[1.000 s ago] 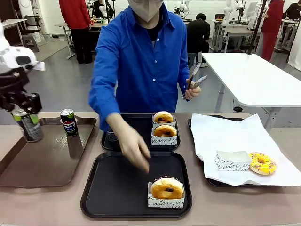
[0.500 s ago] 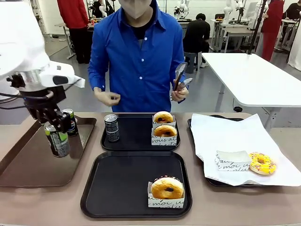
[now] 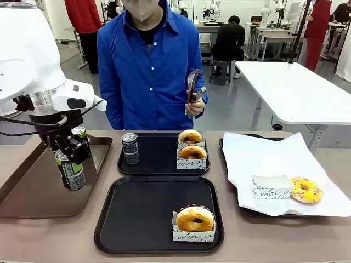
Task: Set up donuts and drinks on trays.
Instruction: Pick up one Pepsi coke from the Handle tray and place it on the Flat Tray without a Pepsi coke.
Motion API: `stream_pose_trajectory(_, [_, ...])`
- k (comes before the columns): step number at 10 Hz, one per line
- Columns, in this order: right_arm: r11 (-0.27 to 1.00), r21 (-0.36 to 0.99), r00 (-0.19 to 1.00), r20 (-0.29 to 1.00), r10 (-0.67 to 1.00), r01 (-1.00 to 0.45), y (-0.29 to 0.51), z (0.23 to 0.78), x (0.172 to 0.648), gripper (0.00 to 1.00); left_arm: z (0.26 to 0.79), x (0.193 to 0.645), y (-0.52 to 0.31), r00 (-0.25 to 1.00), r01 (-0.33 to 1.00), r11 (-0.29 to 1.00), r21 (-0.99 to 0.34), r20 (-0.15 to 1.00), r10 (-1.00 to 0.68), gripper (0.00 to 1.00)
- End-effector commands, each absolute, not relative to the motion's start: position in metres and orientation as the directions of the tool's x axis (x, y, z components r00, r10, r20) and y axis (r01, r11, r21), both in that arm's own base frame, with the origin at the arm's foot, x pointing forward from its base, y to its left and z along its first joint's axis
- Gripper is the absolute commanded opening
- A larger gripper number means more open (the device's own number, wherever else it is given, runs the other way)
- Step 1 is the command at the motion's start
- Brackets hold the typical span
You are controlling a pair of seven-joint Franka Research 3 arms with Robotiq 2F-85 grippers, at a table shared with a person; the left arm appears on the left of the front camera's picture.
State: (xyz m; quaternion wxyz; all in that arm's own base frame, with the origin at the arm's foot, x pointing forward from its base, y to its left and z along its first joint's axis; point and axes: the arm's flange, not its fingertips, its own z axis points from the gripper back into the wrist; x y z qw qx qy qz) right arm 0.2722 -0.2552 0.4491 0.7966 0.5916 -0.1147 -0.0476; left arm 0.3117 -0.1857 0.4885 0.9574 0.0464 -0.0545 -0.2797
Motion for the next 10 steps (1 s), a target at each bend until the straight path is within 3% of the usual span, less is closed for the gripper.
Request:
stream_pose_trajectory(1, [0.285,0.956,0.968,0.131,-0.212,-0.067,-0.256,0.45,0.271,1.0,0.49,0.315,-0.186,0.839,0.527,0.842,0.113,0.086,-0.537,0.58])
stream_pose_trajectory(3, [0.285,0.956,0.968,0.131,-0.212,-0.067,-0.256,0.45,0.271,1.0,0.487,0.313,-0.186,0.838,0.531,0.839,0.118,0.075,-0.54,0.58])
stream_pose_trajectory(7, [0.285,0.956,0.968,0.131,-0.212,-0.067,-0.256,0.45,0.271,1.0,0.48,0.314,-0.26,0.741,0.657,0.754,-0.004,0.188,-0.644,0.58])
stream_pose_trajectory(10, [0.285,0.956,0.968,0.131,-0.212,-0.067,-0.256,0.45,0.271,1.0,0.462,0.327,-0.313,0.685,0.725,0.687,-0.051,0.16,-0.71,0.58])
